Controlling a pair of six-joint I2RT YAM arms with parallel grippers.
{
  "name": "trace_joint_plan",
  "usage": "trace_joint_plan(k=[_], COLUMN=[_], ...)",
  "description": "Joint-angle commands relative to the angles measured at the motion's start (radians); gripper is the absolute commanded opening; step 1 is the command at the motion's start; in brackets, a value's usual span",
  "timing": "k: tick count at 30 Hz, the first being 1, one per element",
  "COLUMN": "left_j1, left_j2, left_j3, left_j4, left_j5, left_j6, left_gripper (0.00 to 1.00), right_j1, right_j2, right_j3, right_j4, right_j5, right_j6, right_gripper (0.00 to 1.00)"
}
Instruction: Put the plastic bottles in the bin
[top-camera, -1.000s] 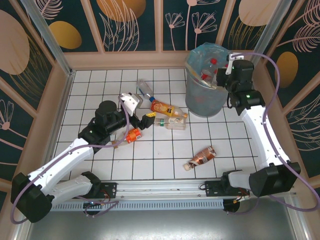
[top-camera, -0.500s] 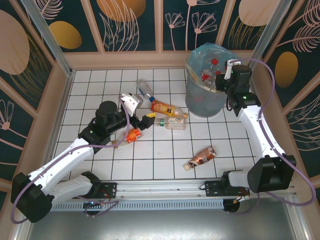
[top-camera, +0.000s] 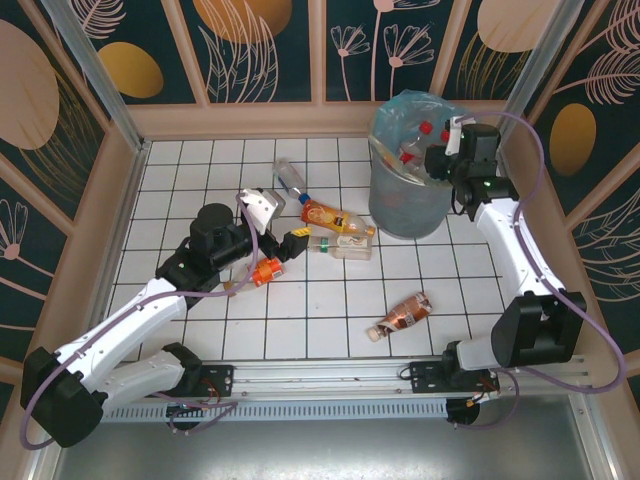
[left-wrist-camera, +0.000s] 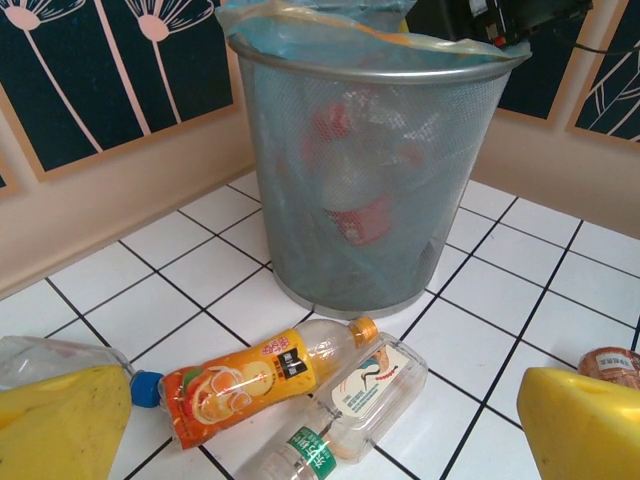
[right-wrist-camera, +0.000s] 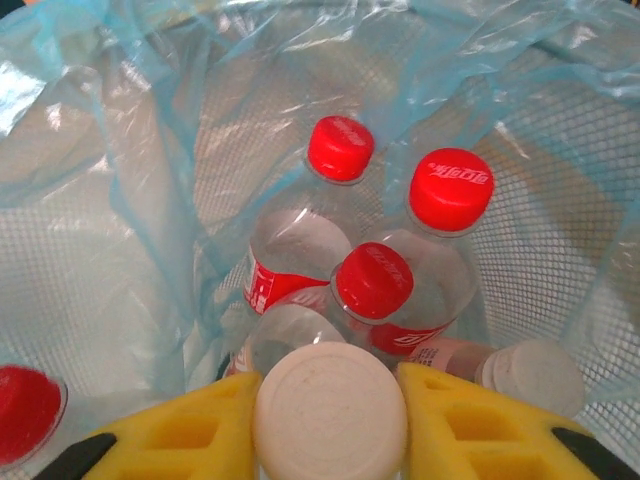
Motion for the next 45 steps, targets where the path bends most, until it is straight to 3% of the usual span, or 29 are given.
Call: trace_joint_plan(k=[1,8,15,21,26,32,40,45], left_j1=[-0.003,-0.002,-0.002,-0.002,-0.003,-0.002,-0.002,0.0], left_j2=[-0.006,-0.001,-0.014,-0.031,-0.02,0.002,0.049,0.144], left_j3=[0.002,0.01,-0.01,-0.033,-0.017,0.022,0.118,0.218], left_j4=[0.01,0.012,0.006,0.01,-0.032,-0.106,-0.294,-0.356], left_j5=[-0.005,-0.001,-0.01,-0.03,-0.098,-0.215,-0.264,-0.25], left_j6=[0.004,0.005,0.006,-0.001,-0.014,-0.073,0.053,0.27], left_gripper=[0.99,0.99,0.98,0.99,0.99,0.96,0.93,0.9], right_j1=[0.002,0.059,0.076,0.071,0.069,0.107,0.258,0.327], right_j2=[-0.006,0.03,0.078,0.091,0.094,0.051,-0.071,-0.192], right_j3=[0.115,0.258,0.237,0.171,0.234,0.365,0.329,0.177], right_j4=[-0.077,-0.147,-0.158,-0.149,-0.179,-0.189,-0.106,0.036], right_j5=[-0.048,0.027,0.041,0.035,0.009,0.03,0.102,0.059], right_j6=[0.034,0.035,0.055,0.077,0.095,0.113,0.041,0.006], right_gripper=[0.46,0.43,0.2,0.2,0.2,0.32,0.35,0.35])
